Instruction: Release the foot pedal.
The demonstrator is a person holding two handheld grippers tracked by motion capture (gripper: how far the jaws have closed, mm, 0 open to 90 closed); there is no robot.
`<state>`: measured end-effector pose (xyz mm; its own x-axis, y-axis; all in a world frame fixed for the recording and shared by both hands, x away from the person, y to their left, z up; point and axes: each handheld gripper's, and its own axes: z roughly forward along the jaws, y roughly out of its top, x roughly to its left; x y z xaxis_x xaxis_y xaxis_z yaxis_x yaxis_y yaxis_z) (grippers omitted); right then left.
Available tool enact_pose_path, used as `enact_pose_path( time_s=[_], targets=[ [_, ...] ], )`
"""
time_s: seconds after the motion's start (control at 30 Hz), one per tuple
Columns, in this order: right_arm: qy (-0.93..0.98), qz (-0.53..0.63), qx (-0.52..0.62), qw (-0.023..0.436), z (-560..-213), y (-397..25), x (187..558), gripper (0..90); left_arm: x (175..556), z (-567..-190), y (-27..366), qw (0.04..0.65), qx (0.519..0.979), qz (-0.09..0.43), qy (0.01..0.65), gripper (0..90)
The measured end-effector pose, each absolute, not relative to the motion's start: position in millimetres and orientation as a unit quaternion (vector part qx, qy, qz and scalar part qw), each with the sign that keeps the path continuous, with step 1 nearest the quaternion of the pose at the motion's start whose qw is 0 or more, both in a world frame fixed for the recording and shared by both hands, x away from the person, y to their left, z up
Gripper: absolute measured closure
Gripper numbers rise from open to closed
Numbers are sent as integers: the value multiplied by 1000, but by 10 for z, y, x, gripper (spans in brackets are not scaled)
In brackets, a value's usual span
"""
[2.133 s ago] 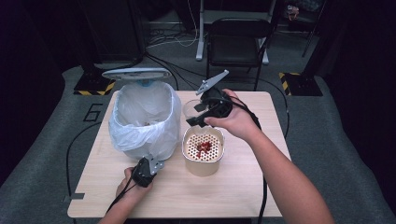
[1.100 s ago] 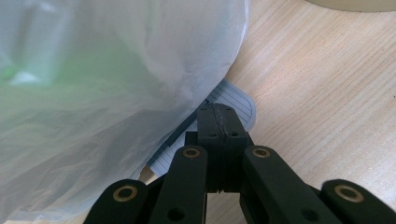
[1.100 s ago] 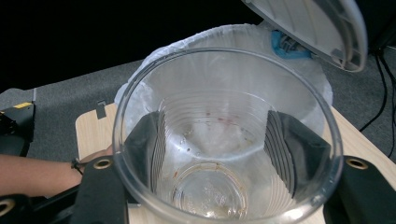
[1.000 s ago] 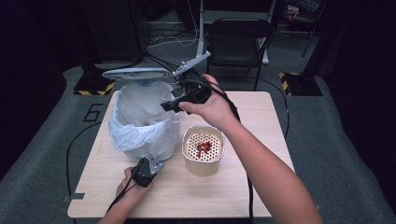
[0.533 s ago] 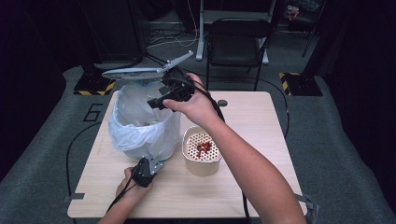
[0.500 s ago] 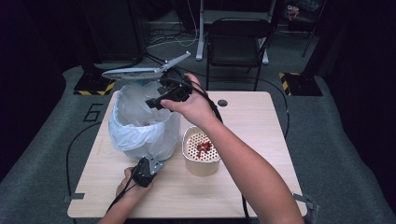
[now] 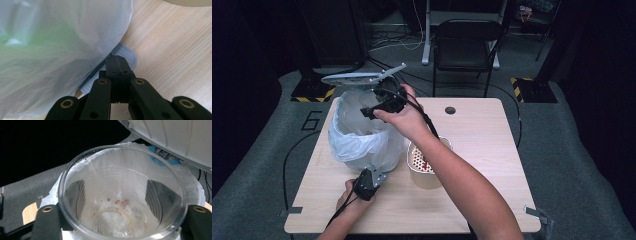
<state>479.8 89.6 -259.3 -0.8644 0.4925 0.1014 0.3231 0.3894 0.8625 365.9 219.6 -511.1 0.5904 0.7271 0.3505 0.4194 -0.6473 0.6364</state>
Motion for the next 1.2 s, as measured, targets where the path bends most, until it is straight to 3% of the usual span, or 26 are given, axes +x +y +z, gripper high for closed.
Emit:
enact_pose_path(
  time_s=[0.2, 0.67, 1.2],
  targets=[
    [817, 505, 254, 112, -2641, 934, 4749, 141, 3658, -5110, 2196, 252, 855, 304, 335, 898],
    [819, 503, 256, 108, -2663, 760, 4678, 143, 3654, -5111, 2194, 252, 855, 302, 338, 898],
    [822, 487, 264, 133, -2734, 102, 4484, 196, 3679, -5100, 2223, 264, 851, 289, 351, 878]
  ],
)
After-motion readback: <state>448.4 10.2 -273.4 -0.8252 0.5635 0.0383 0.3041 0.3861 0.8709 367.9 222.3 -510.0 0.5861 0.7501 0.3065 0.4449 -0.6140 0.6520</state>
